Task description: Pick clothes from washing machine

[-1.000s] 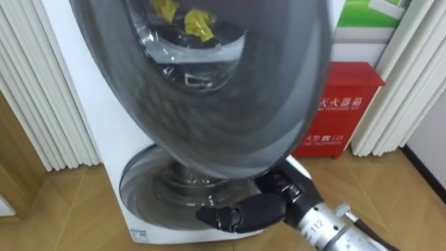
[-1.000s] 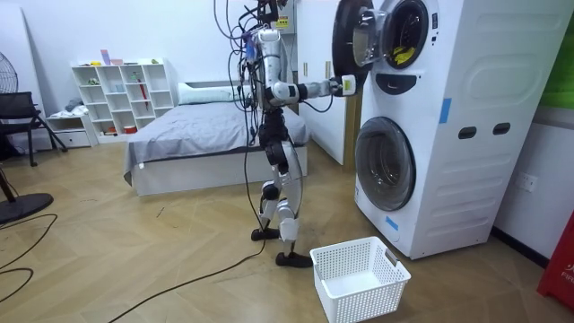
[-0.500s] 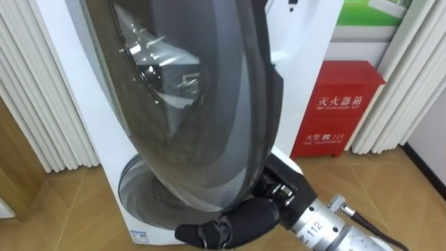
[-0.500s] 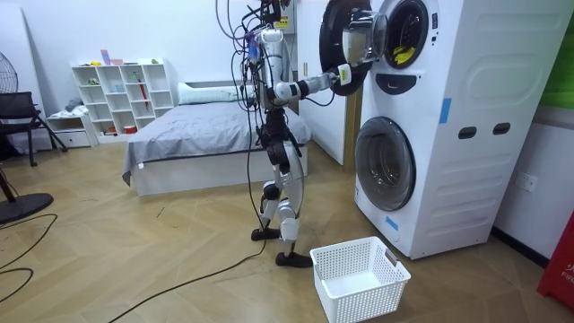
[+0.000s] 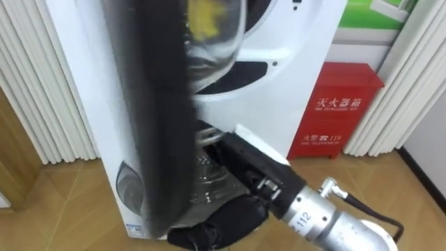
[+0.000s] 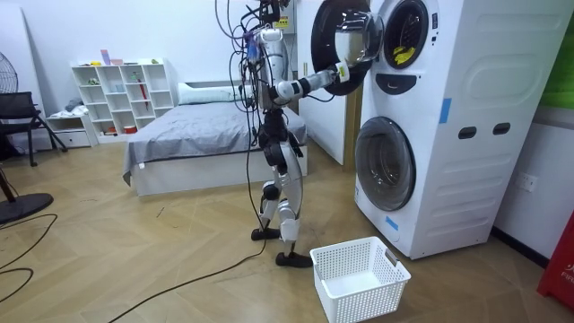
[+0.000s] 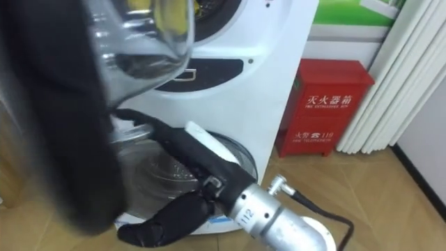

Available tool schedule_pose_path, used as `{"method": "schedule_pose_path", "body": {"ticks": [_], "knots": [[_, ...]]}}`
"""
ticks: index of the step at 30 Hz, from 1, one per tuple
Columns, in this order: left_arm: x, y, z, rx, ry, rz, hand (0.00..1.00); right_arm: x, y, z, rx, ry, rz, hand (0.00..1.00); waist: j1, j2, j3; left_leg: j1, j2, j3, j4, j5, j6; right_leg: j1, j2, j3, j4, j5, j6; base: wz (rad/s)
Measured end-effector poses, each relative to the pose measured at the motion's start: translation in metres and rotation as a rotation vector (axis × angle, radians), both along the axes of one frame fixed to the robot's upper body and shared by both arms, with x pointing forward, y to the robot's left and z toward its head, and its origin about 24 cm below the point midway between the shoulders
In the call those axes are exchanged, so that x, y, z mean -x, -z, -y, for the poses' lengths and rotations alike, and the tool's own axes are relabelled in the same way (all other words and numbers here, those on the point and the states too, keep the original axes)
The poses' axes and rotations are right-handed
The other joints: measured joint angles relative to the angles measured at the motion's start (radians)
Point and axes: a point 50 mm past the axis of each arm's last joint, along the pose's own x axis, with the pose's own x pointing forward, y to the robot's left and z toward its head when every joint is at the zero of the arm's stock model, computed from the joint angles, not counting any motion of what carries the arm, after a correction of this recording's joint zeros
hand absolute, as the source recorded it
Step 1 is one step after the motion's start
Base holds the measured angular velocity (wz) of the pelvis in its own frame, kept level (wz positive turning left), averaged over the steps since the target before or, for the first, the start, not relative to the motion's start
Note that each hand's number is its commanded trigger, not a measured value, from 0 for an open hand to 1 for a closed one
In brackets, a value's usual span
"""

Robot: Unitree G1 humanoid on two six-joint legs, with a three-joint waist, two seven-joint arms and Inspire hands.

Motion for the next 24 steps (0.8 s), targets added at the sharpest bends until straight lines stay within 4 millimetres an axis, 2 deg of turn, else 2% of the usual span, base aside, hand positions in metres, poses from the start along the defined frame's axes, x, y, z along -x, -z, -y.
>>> {"method": "schedule_pose_path", "body": {"ticks": [5,8,13,14,20,24], "knots": [[-0.002,0.0,0.002,-0.002,0.035,-0.007,0.0,0.008,-0.002,-0.024,0.006,-0.125,0.012,0.0,0.041,-0.001,0.001,0.0,0.001,-0.011,-0.007,0.0,0.0,0.004,0.003,-0.011,-0.003,-0.001,0.001,0.08],[-0.007,0.0,0.003,-0.002,0.043,0.002,0.0,0.015,-0.007,-0.041,-0.023,-0.204,0.016,0.0,0.071,0.0,0.0016,0.0,0.001,-0.033,-0.012,0.0,0.001,0.016,0.001,-0.03,-0.016,-0.003,0.004,0.19],[-0.008,-0.001,0.002,-0.007,0.043,0.001,0.0,0.018,-0.007,-0.05,0.002,-0.268,0.024,0.0,0.091,-0.001,0.0036,0.0,-0.004,-0.064,-0.015,0.003,0.005,0.032,-0.011,-0.058,-0.019,-0.017,0.014,0.21],[-0.009,-0.001,0.002,-0.004,0.045,0.002,0.0,0.019,-0.006,-0.051,0.008,-0.282,0.02,0.0,0.104,-0.001,0.0042,0.0,-0.007,-0.066,-0.015,0.005,0.008,0.032,-0.015,-0.061,-0.019,-0.018,0.015,0.1],[-0.012,-0.003,-0.001,-0.013,0.045,0.0,0.0,0.028,0.001,-0.06,0.04,-0.352,0.0,0.0,0.126,-0.014,0.0092,0.0,-0.009,-0.078,-0.015,0.006,0.01,0.039,-0.021,-0.07,-0.021,-0.022,0.022,0.09],[-0.016,-0.004,0.0,-0.014,0.046,0.01,0.0,0.028,0.002,-0.06,0.047,-0.354,-0.004,0.0,0.131,-0.017,0.0109,-0.006,-0.009,-0.078,-0.015,0.006,0.01,0.039,-0.025,-0.083,-0.023,-0.026,0.023,0.09]]}}
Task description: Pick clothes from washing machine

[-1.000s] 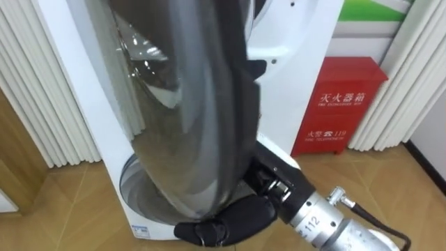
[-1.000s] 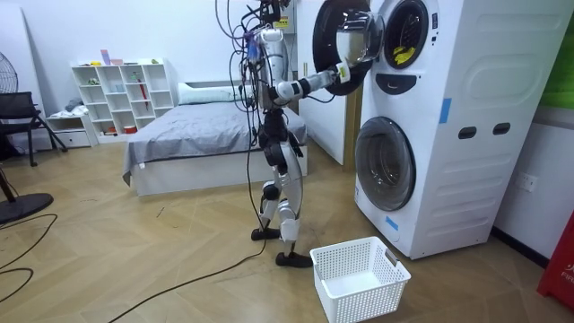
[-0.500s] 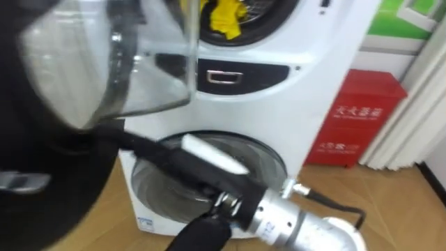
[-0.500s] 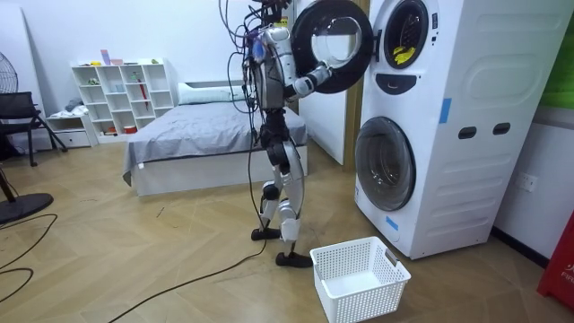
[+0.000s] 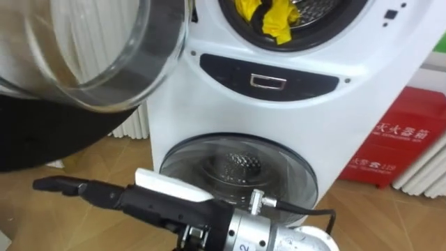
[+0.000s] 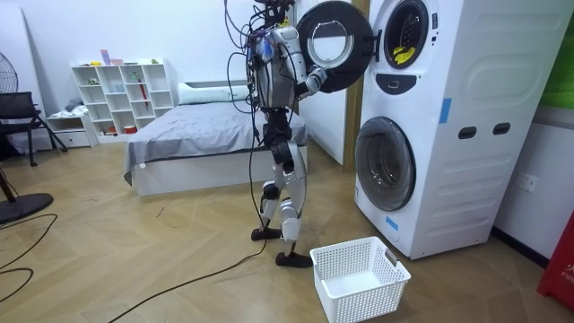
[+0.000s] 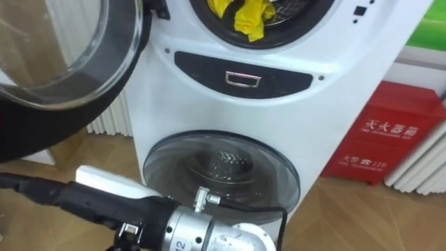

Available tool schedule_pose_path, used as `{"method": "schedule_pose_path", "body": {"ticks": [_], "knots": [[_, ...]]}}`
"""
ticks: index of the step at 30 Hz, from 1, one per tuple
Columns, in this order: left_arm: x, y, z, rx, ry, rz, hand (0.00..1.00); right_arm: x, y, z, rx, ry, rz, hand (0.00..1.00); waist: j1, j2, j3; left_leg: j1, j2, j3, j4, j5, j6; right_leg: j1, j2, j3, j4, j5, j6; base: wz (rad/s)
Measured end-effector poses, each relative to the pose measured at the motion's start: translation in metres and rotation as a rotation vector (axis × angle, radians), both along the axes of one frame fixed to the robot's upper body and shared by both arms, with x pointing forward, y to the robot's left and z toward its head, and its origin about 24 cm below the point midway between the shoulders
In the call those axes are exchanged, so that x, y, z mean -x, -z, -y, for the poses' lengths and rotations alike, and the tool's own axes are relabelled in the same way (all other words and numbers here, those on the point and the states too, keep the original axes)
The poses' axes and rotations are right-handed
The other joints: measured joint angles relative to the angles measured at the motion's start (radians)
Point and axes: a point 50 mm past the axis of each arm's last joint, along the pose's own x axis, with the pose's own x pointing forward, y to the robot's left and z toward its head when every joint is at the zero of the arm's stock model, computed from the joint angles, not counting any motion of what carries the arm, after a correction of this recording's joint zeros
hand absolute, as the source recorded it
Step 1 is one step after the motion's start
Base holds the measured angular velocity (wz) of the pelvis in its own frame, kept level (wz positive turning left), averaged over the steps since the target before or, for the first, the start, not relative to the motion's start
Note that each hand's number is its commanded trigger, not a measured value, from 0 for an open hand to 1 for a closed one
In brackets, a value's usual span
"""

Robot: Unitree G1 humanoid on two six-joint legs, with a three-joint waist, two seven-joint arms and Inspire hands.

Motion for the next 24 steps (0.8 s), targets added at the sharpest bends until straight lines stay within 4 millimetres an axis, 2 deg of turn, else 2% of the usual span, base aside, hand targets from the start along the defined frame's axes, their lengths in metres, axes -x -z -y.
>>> {"method": "schedule_pose_path", "body": {"ticks": [12,15,19,20,23,24], "knots": [[-0.026,-0.012,0.009,0.018,0.031,0.095,0.0,-0.01,0.014,0.008,0.09,0.084,-0.012,0.0,-0.011,0.005,-0.0001,-0.025,-0.001,-0.005,0.009,0.001,0.001,-0.005,-0.01,-0.029,0.002,-0.003,0.002,0.08],[-0.02,-0.011,0.009,0.02,0.019,0.091,0.0,-0.014,0.023,0.02,0.152,0.181,0.017,0.0,-0.03,0.011,0.0008,-0.018,-0.002,0.004,0.013,0.001,0.001,0.004,-0.011,-0.029,0.002,-0.003,0.003,0.02],[-0.009,-0.01,0.004,0.009,-0.018,0.068,0.0,-0.025,0.03,0.051,0.242,0.373,0.07,0.0,-0.073,0.012,0.0011,-0.018,-0.002,0.005,0.012,0.001,0.001,0.006,-0.011,-0.029,-0.001,-0.005,0.005,0.01],[-0.008,-0.009,0.003,0.006,-0.022,0.064,0.0,-0.027,0.03,0.056,0.246,0.406,0.078,0.0,-0.08,0.012,0.0011,-0.018,-0.002,0.006,0.012,0.001,0.001,0.006,-0.012,-0.029,-0.001,-0.005,0.005,0.0],[-0.003,-0.009,0.0,0.002,-0.064,0.058,0.0,-0.043,0.022,0.091,0.254,0.634,0.149,0.0,-0.117,0.013,0.0003,-0.017,-0.002,0.011,0.013,0.001,0.001,0.008,-0.01,-0.023,-0.004,-0.005,0.005,-0.01],[-0.003,-0.009,-0.001,0.003,-0.07,0.059,0.0,-0.045,0.019,0.096,0.244,0.672,0.157,0.0,-0.124,0.014,0.0002,-0.016,-0.001,0.011,0.013,0.001,0.001,0.009,-0.01,-0.023,-0.004,-0.005,0.005,0.0]]}}
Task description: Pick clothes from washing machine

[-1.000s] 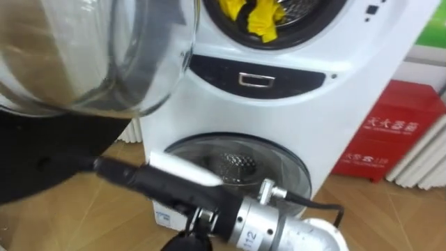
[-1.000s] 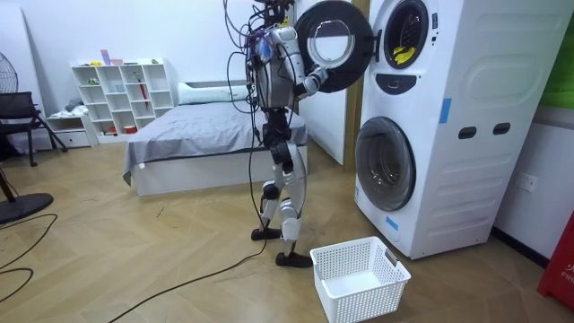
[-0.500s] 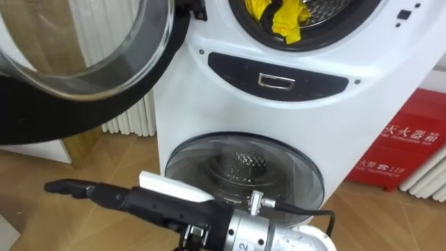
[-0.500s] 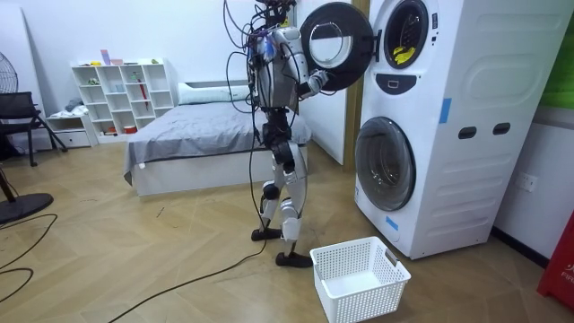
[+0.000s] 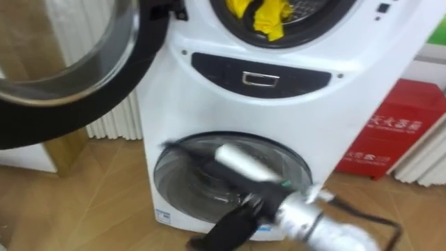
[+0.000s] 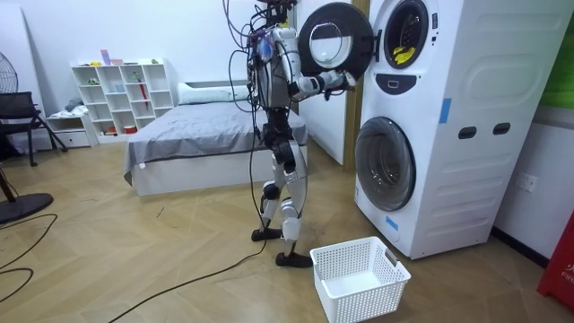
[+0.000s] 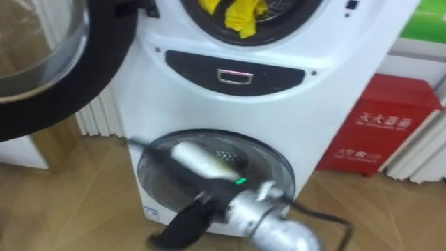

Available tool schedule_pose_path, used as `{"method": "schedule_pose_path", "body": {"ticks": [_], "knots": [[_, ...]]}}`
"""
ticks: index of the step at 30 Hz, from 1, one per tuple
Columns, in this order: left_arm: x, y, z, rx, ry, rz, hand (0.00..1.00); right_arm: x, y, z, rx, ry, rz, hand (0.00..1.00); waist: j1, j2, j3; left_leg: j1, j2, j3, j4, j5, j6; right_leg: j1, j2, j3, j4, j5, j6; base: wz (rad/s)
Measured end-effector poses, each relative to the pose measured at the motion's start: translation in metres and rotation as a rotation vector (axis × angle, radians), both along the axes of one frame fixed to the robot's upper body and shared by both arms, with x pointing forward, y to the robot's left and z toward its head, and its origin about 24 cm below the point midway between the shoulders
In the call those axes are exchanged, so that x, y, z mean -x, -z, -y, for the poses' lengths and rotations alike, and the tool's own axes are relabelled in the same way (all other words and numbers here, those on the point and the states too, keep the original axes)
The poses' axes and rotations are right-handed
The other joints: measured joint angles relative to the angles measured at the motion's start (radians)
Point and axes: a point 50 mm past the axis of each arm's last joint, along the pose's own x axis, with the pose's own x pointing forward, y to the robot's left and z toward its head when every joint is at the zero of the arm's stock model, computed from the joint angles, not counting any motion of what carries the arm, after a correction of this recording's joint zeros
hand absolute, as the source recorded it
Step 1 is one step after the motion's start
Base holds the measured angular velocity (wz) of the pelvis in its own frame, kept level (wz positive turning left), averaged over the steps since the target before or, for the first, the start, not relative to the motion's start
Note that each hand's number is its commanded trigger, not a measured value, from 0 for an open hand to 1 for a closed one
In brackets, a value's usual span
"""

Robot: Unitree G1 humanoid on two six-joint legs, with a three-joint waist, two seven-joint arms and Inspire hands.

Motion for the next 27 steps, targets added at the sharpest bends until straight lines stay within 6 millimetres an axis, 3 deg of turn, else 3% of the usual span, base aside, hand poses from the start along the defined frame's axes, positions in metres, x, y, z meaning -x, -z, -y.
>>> {"method": "schedule_pose_path", "body": {"ticks": [4,8,18,24,27], "knots": [[0.002,0.001,0.002,-0.004,-0.018,0.012,0.0,-0.012,-0.011,0.032,-0.082,0.204,0.076,0.0,-0.025,0.003,-0.0033,0.017,0.001,0.007,0.001,0.0,0.0,0.02,0.001,0.0,-0.006,0.0,0.0,-0.01],[0.006,0.002,0.003,-0.013,-0.045,0.023,0.0,-0.02,-0.029,0.048,-0.233,0.31,0.141,0.0,-0.024,0.003,-0.0038,0.02,0.002,0.018,0.001,0.0,0.0,0.02,0.002,0.006,-0.007,0.0,0.0,-0.04],[0.025,0.007,0.0,-0.028,-0.072,-0.041,0.0,-0.033,-0.055,0.048,-0.624,0.281,0.101,0.0,-0.015,0.01,-0.0022,0.044,0.002,0.017,0.0,0.0,0.0,0.049,0.0,-0.005,-0.01,-0.002,0.004,0.03],[0.028,0.008,0.0,-0.029,-0.072,-0.056,0.0,-0.04,-0.064,0.037,-0.674,0.236,0.11,0.0,-0.01,0.011,-0.0015,0.045,0.002,0.017,0.001,0.0,0.0,0.049,0.0,-0.004,-0.007,-0.003,0.003,0.0],[0.029,0.01,0.0,-0.037,-0.056,-0.068,0.0,-0.04,-0.063,0.035,-0.677,0.23,0.105,0.0,0.011,0.008,-0.0021,0.044,0.003,0.018,0.001,0.0,0.0,0.049,0.001,-0.002,-0.007,-0.003,0.002,0.0]]}}
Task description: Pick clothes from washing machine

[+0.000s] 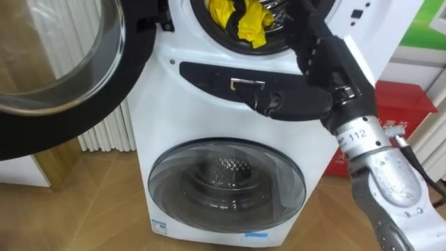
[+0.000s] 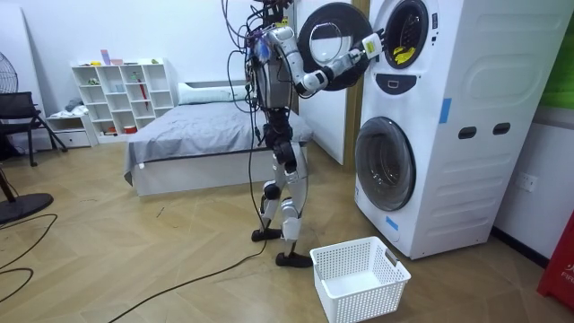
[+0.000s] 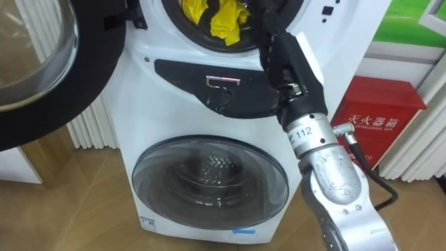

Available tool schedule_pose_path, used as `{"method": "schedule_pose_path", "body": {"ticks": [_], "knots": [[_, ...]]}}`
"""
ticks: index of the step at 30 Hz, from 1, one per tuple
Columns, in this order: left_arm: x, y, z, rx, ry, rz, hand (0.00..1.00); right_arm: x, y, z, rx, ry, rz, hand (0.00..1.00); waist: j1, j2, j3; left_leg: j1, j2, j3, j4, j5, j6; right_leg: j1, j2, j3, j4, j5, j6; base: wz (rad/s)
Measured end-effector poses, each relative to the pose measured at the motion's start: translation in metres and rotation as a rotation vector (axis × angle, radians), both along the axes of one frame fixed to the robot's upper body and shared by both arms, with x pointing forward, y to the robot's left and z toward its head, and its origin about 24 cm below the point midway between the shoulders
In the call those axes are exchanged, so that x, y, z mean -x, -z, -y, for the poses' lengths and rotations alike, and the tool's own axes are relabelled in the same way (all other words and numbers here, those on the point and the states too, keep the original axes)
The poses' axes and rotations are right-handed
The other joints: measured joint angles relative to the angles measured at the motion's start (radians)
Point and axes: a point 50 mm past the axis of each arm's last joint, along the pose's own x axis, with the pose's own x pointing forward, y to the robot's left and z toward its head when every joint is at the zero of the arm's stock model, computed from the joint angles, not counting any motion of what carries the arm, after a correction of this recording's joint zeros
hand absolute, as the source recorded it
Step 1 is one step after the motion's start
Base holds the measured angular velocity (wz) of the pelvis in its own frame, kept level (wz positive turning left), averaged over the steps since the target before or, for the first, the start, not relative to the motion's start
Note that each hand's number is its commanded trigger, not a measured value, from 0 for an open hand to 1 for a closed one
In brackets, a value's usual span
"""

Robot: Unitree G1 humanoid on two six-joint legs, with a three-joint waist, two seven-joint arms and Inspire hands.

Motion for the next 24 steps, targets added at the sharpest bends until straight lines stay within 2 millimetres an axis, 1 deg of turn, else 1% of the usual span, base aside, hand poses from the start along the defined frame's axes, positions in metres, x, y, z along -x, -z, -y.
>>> {"method": "schedule_pose_path", "body": {"ticks": [2,4,5,6,7,8,9,10,11,12,13,14,15,16,17,18,19,20,21,22,23,24], "knots": [[0.003,0.001,-0.001,-0.003,-0.01,-0.016,0.0,0.0,-0.001,-0.002,-0.009,0.001,0.002,0.0,0.008,-0.003,-0.0013,0.0,0.001,0.0,0.001,0.0,0.0,0.0,0.0,0.0,0.0,-0.002,0.0,0.0],[0.01,0.002,-0.003,-0.011,-0.027,-0.032,0.0,-0.003,-0.004,-0.003,-0.036,-0.003,0.007,0.0,0.013,-0.008,-0.0009,0.0,0.001,-0.001,0.004,0.0,0.0,0.0,0.0,-0.001,0.004,-0.004,-0.001,0.0],[0.013,0.002,-0.003,-0.011,-0.031,-0.038,0.0,-0.005,-0.006,-0.004,-0.059,-0.002,0.006,0.0,0.024,-0.011,0.0017,0.0,0.001,0.0,0.013,0.0,0.0,-0.001,0.0,0.0,0.011,-0.008,-0.002,-0.04],[0.013,0.002,-0.003,-0.012,-0.032,-0.04,0.0,-0.006,-0.006,-0.004,-0.066,-0.001,0.004,0.0,0.027,-0.013,0.0037,0.0,0.001,0.001,0.021,-0.001,-0.001,-0.002,-0.002,-0.001,0.02,-0.013,-0.003,-0.04],[0.014,0.002,-0.004,-0.016,-0.033,-0.043,0.0,-0.009,-0.004,-0.003,-0.061,0.009,-0.003,0.0,0.036,-0.022,0.0057,-0.004,0.0,0.004,0.042,-0.002,-0.003,-0.005,-0.006,-0.001,0.042,-0.027,-0.005,0.0],[0.014,0.002,-0.005,-0.018,-0.04,-0.042,0.0,-0.012,-0.001,-0.002,-0.053,0.02,-0.013,0.0,0.052,-0.031,0.009,-0.013,0.001,0.011,0.083,-0.009,-0.011,-0.011,-0.012,0.0,0.073,-0.051,-0.009,0.0],[0.015,0.002,-0.006,-0.017,-0.043,-0.043,0.0,-0.013,0.0,-0.002,-0.044,0.029,-0.017,0.0,0.057,-0.034,0.0081,-0.023,0.003,0.012,0.118,-0.019,-0.015,-0.013,-0.012,0.0,0.086,-0.063,-0.013,0.0],[0.018,0.004,-0.005,-0.015,-0.049,-0.054,0.0,-0.015,0.003,-0.002,-0.037,0.037,-0.028,0.0,0.066,-0.034,0.0085,-0.048,0.01,0.012,0.199,-0.035,-0.022,-0.013,-0.013,0.001,0.107,-0.088,-0.023,0.0],[0.023,0.005,-0.006,-0.018,-0.058,-0.067,0.0,-0.017,0.006,-0.002,-0.037,0.041,-0.042,0.0,0.072,-0.031,0.0103,-0.078,0.018,0.011,0.296,-0.041,-0.028,-0.005,-0.014,0.004,0.122,-0.106,-0.032,0.0],[0.025,0.005,-0.006,-0.021,-0.064,-0.074,0.0,-0.018,0.008,-0.002,-0.036,0.046,-0.046,0.0,0.077,-0.027,0.0131,-0.099,0.025,0.011,0.353,-0.041,-0.028,0.001,-0.015,0.005,0.126,-0.112,-0.037,0.0],[0.029,0.005,-0.007,-0.019,-0.075,-0.081,0.0,-0.019,0.01,0.0,-0.042,0.062,-0.049,0.0,0.084,-0.013,0.0153,-0.143,0.043,0.008,0.456,-0.038,-0.029,0.021,-0.004,0.007,0.129,-0.121,-0.047,-0.04],[0.031,0.006,-0.007,-0.018,-0.08,-0.083,0.0,-0.019,0.01,0.0,-0.053,0.068,-0.052,0.0,0.084,-0.007,0.0168,-0.164,0.049,0.004,0.506,-0.031,-0.028,0.027,0.0,0.01,0.133,-0.127,-0.052,0.07],[0.034,0.006,-0.007,-0.015,-0.088,-0.091,0.0,-0.019,0.011,-0.001,-0.075,0.071,-0.056,0.0,0.079,-0.003,0.0165,-0.214,0.044,-0.025,0.552,-0.037,-0.025,0.029,0.001,0.011,0.147,-0.149,-0.051,0.3],[0.032,0.006,-0.007,-0.008,-0.089,-0.09,0.0,-0.02,0.011,0.001,-0.086,0.084,-0.054,0.0,0.072,-0.01,0.0191,-0.272,0.023,-0.034,0.535,-0.04,-0.021,0.026,0.0,0.031,0.156,-0.167,-0.048,0.36],[0.031,0.006,-0.006,0.002,-0.088,-0.092,0.0,-0.022,0.014,0.003,-0.092,0.098,-0.071,0.0,0.077,-0.014,0.0182,-0.327,-0.005,-0.03,0.478,-0.037,-0.023,0.03,0.0,0.062,0.155,-0.173,-0.05,0.22],[0.031,0.006,-0.005,0.004,-0.088,-0.09,0.0,-0.023,0.016,0.004,-0.092,0.106,-0.08,0.0,0.082,-0.015,0.0179,-0.347,-0.018,-0.025,0.429,-0.029,-0.025,0.035,-0.001,0.074,0.153,-0.175,-0.049,-0.09],[0.032,0.006,-0.004,0.007,-0.096,-0.09,0.0,-0.025,0.018,0.005,-0.091,0.115,-0.091,0.0,0.098,-0.017,0.0141,-0.376,-0.029,-0.009,0.313,0.008,-0.022,0.042,-0.001,0.084,0.146,-0.181,-0.048,-0.27],[0.034,0.006,-0.007,0.003,-0.111,-0.091,0.0,-0.026,0.02,0.005,-0.092,0.12,-0.098,0.0,0.108,-0.016,0.0127,-0.402,-0.036,-0.004,0.203,0.079,-0.014,0.054,-0.001,0.091,0.146,-0.193,-0.045,-0.33],[0.036,0.006,-0.008,0.0,-0.121,-0.093,0.0,-0.027,0.021,0.004,-0.093,0.12,-0.104,0.0,0.112,-0.015,0.012,-0.408,-0.035,-0.004,0.165,0.115,-0.014,0.06,-0.001,0.094,0.145,-0.2,-0.044,-0.32],[0.039,0.005,-0.011,-0.004,-0.137,-0.096,0.0,-0.027,0.02,0.003,-0.093,0.116,-0.104,0.0,0.108,-0.017,0.0096,-0.411,-0.031,-0.005,0.111,0.182,-0.01,0.07,-0.001,0.094,0.143,-0.213,-0.041,-0.16],[0.04,0.005,-0.012,-0.003,-0.143,-0.098,0.0,-0.028,0.02,0.003,-0.103,0.113,-0.106,0.0,0.101,-0.024,0.0022,-0.407,-0.036,-0.005,0.088,0.251,0.0,0.076,-0.003,0.097,0.141,-0.222,-0.031,-0.04],[0.039,0.005,-0.011,0.002,-0.143,-0.097,0.0,-0.028,0.019,0.003,-0.108,0.112,-0.105,0.0,0.094,-0.029,-0.0008,-0.404,-0.04,-0.002,0.084,0.271,0.012,0.077,-0.004,0.102,0.141,-0.225,-0.032,0.08]]}}
